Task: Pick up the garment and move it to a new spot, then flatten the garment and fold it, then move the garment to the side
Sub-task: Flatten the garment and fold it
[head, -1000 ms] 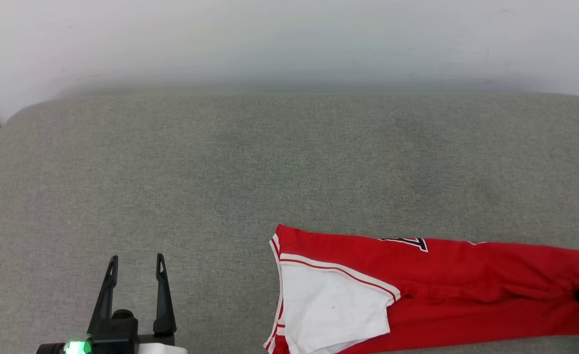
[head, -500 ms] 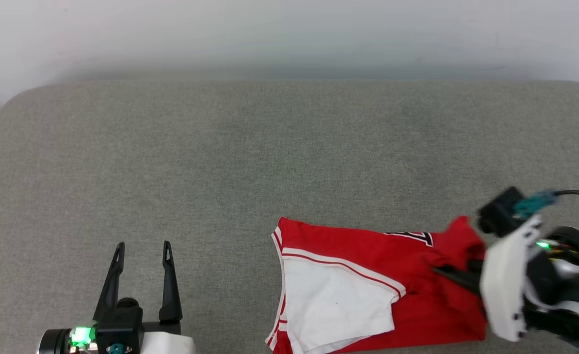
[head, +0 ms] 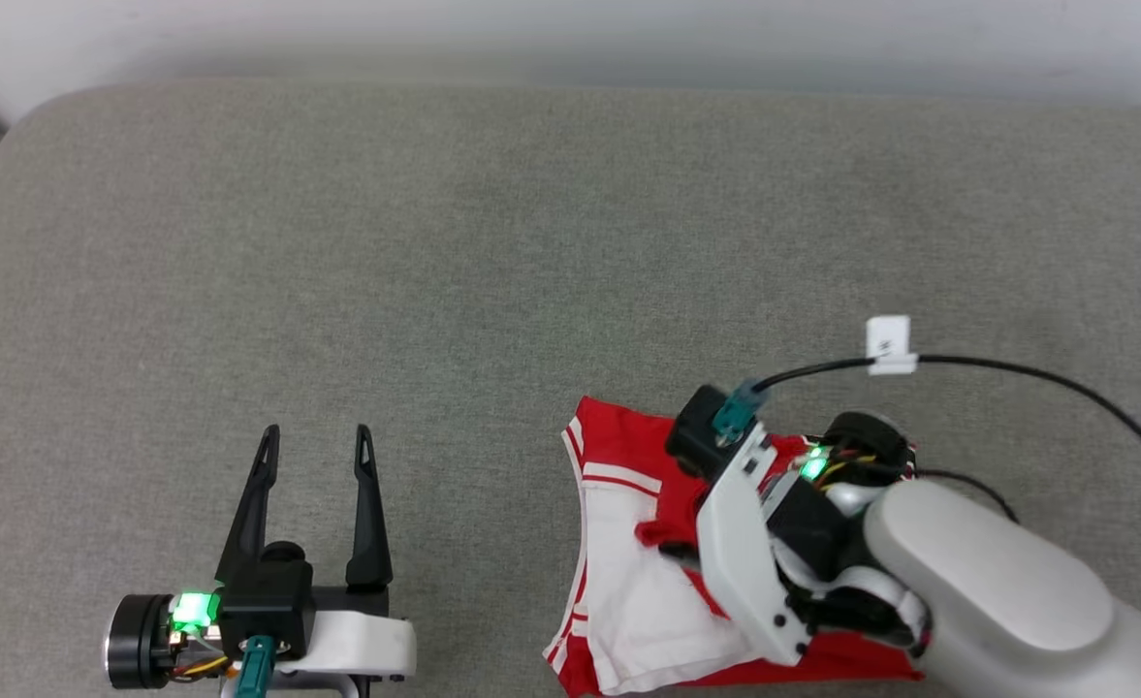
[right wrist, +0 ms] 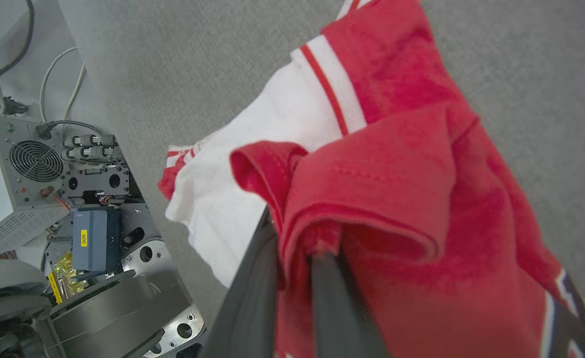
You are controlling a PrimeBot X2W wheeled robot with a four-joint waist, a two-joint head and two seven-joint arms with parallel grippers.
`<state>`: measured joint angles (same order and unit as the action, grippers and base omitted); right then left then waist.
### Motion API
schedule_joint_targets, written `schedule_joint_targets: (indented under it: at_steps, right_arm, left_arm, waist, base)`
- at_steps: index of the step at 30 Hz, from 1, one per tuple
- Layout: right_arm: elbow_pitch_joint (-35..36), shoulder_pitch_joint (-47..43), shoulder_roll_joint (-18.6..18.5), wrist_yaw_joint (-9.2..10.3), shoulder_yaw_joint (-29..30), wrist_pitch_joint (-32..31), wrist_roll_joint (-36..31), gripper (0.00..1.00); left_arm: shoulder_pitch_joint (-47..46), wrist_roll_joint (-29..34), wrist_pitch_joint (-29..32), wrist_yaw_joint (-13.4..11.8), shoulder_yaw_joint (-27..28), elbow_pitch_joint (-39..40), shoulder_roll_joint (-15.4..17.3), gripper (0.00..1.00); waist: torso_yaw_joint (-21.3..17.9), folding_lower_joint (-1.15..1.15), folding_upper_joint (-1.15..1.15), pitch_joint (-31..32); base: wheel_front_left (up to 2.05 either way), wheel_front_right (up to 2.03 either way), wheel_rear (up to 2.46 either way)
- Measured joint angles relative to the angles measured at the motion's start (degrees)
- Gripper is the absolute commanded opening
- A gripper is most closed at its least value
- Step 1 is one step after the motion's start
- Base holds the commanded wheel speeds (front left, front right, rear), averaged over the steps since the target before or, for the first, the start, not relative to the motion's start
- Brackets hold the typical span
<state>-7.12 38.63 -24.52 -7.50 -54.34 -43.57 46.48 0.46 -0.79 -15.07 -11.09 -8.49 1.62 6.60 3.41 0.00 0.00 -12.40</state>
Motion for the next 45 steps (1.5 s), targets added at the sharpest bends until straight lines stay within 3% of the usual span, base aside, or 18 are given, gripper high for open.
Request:
schedule_joint_targets:
  at_steps: [5,9,10,11,18,22,26,30,31,32,37,45]
  right_arm:
    - [-9.2,1.3,2.3,-0.02,-8.0,3.5,-0.2,0.00]
    - [-12.5,1.9,3.2,-0.05,-9.8,7.6,1.0,0.00]
    - [-12.6,2.0,3.2,-0.05,-10.2,8.9,1.1,0.29]
    - [-12.5,2.0,3.1,-0.05,-10.6,10.1,1.2,1.00]
    - [-6.4,4.4,-2.1,-0.01,-7.4,22.3,-1.4,1.00]
    - [-4.8,3.8,-4.9,-0.04,0.5,31.0,-7.2,1.00]
    - [-5.0,-0.9,-4.8,-0.01,13.1,41.5,-15.6,1.00]
    - [-5.7,-9.0,-1.9,-0.02,26.3,49.7,-24.1,1.00]
    - [-5.7,-9.0,-1.9,-0.02,26.3,49.7,-24.1,1.00]
    - [-5.5,-12.9,0.2,-0.01,32.7,53.4,-27.6,1.00]
    - [-2.9,-22.6,7.0,-0.01,45.6,57.8,-34.6,1.00]
    - [5.0,-35.3,16.5,-0.01,56.1,58.6,-38.1,1.00]
  left_arm:
    - [-1.0,0.0,0.0,0.0,-0.2,-0.3,-0.4,1.00]
    - [-1.0,0.0,0.0,0.0,0.2,-0.7,-0.5,1.00]
    - [-1.0,0.0,0.0,0.0,0.2,-0.8,-0.5,1.00]
    - [-1.0,0.0,0.0,0.0,0.3,-0.9,-0.5,1.00]
    - [0.8,0.1,0.0,0.0,1.3,-1.3,0.0,1.00]
    - [1.9,0.0,0.0,-0.1,1.7,-1.3,0.2,1.00]
    - [2.6,0.1,0.0,-0.1,1.9,-1.1,0.2,1.00]
    - [3.4,0.0,0.0,0.0,2.1,-0.8,0.3,1.00]
    - [3.4,0.0,0.0,0.0,2.1,-0.8,0.3,1.00]
    - [4.0,0.0,0.0,0.0,2.1,-0.6,0.2,1.00]
    - [4.7,0.0,0.0,0.3,2.2,-0.3,0.2,1.00]
    - [5.6,0.0,0.0,1.0,2.2,-0.1,0.2,1.00]
  waist:
    - [1.0,0.00,0.00,-1.9]
    - [0.8,0.00,0.00,-1.7]
    - [0.6,0.00,0.00,-1.4]
    - [0.4,0.00,0.00,-1.0]
    - [-1.5,0.00,0.00,2.5]
    - [-3.1,0.00,0.00,4.4]
    - [-4.5,0.00,0.00,5.9]
    - [-5.4,0.00,0.00,7.2]
    - [-5.4,0.00,0.00,7.2]
    - [-5.7,-0.01,0.00,7.7]
    - [-6.1,0.00,0.00,8.6]
    - [-6.1,0.00,0.00,9.6]
  base:
    - [0.00,0.00,0.00]
    - [0.00,0.00,0.00]
    - [0.00,0.00,0.00]
    - [0.00,0.00,0.00]
    - [0.00,0.00,0.00]
    - [0.00,0.00,0.00]
    - [0.00,0.00,0.00]
    - [0.00,0.00,0.00]
    - [0.00,0.00,0.00]
    - [0.00,0.00,0.00]
    - [0.00,0.00,0.00]
    - [0.00,0.00,0.00]
